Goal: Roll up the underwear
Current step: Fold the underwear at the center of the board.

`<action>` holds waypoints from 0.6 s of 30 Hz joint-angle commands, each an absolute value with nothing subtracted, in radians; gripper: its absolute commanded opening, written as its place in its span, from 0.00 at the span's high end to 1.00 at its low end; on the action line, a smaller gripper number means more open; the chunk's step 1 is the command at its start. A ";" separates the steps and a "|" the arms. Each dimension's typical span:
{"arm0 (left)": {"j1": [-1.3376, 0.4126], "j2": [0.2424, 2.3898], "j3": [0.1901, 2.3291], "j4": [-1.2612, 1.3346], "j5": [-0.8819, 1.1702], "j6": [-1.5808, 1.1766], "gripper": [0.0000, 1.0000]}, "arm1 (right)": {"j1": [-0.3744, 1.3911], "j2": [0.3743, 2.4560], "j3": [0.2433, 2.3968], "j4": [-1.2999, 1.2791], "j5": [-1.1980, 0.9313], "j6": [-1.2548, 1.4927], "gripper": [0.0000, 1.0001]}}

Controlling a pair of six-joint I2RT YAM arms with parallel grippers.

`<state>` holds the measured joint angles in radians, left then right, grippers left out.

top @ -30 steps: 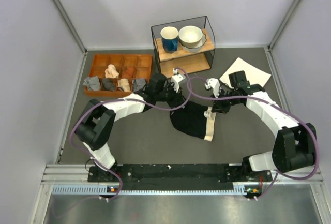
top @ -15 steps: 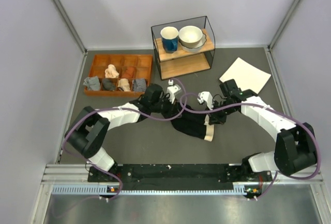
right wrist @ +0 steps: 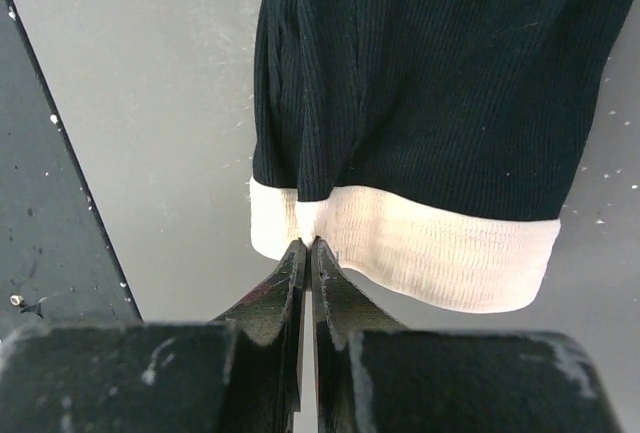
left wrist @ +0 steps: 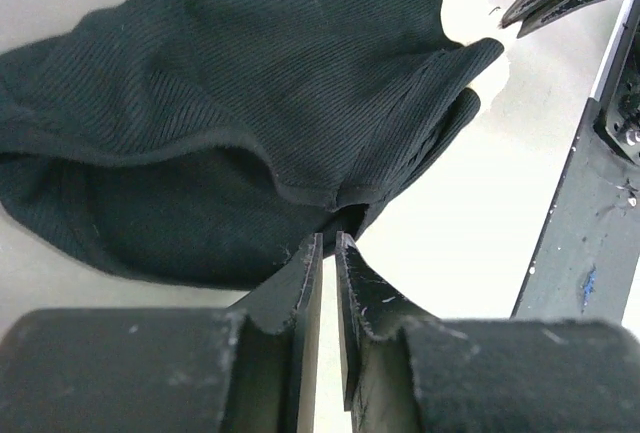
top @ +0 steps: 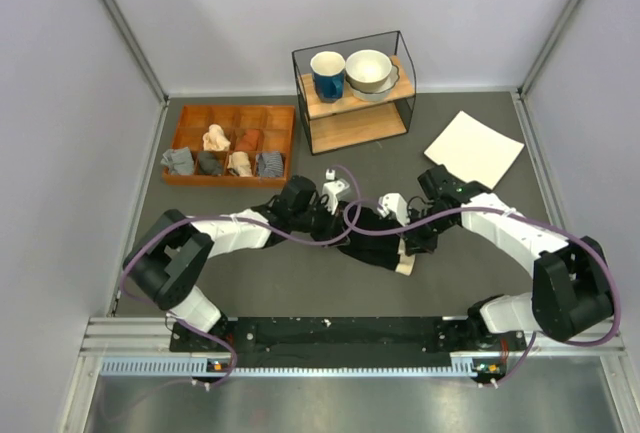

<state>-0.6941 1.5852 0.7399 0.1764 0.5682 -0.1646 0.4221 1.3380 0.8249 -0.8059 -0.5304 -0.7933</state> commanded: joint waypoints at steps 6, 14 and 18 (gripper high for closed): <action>-0.675 1.325 0.666 0.149 0.364 -0.238 0.65 | 0.460 1.255 0.810 -0.842 -0.583 -0.845 1.00; -0.626 1.287 0.754 0.028 0.331 -0.287 0.57 | 0.462 1.164 0.805 -0.865 -0.623 -0.887 1.00; -0.621 1.327 0.825 0.011 0.341 -0.287 0.57 | 0.462 1.181 0.793 -0.882 -0.591 -0.917 1.00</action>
